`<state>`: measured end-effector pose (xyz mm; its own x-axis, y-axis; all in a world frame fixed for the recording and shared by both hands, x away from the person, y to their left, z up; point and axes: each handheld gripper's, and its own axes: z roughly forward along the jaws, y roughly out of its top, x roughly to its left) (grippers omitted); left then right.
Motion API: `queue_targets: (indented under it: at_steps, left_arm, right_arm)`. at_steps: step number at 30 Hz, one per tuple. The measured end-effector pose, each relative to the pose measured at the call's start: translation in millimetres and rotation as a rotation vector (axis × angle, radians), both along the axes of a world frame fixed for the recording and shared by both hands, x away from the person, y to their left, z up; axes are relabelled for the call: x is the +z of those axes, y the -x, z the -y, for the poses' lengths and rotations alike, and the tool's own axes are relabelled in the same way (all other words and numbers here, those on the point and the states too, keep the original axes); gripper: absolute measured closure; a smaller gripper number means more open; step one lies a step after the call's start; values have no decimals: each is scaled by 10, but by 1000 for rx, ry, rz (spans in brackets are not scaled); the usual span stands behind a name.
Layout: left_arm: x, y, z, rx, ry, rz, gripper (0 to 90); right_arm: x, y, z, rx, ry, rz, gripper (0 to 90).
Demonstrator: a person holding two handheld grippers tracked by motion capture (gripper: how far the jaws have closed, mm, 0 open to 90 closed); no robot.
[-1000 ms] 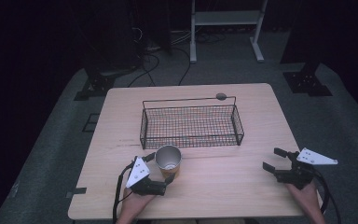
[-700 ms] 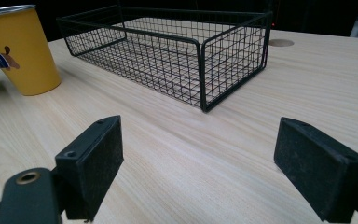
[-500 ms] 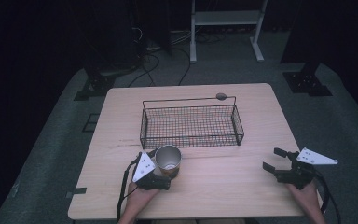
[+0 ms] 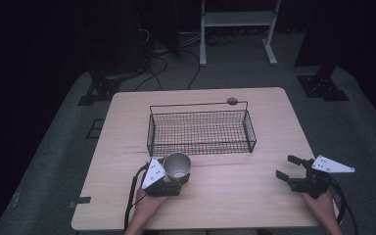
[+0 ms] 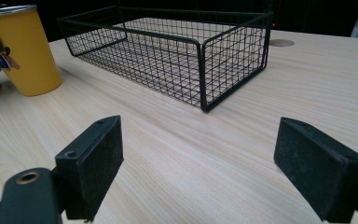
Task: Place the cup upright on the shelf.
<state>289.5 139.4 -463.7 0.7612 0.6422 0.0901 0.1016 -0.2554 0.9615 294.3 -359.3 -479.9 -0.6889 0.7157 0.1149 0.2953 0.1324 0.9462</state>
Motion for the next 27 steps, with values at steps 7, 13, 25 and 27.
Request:
queue_targets:
  at_steps: [7,13,25,27]
  left_arm:
    - [125,-26,23,-24,34,13,128]
    - [249,-90,72,-48,40,35,128]
    - [380,-249,78,-83,54,35,128]
    - [411,-276,70,-90,56,34,128]
  right_arm:
    - [0,-1,2,-1,-2,-1,145]
    - [1,0,1,-2,-1,1,145]
    - [1,-1,0,-2,-1,0,145]
    - [1,-1,0,-3,-1,0,145]
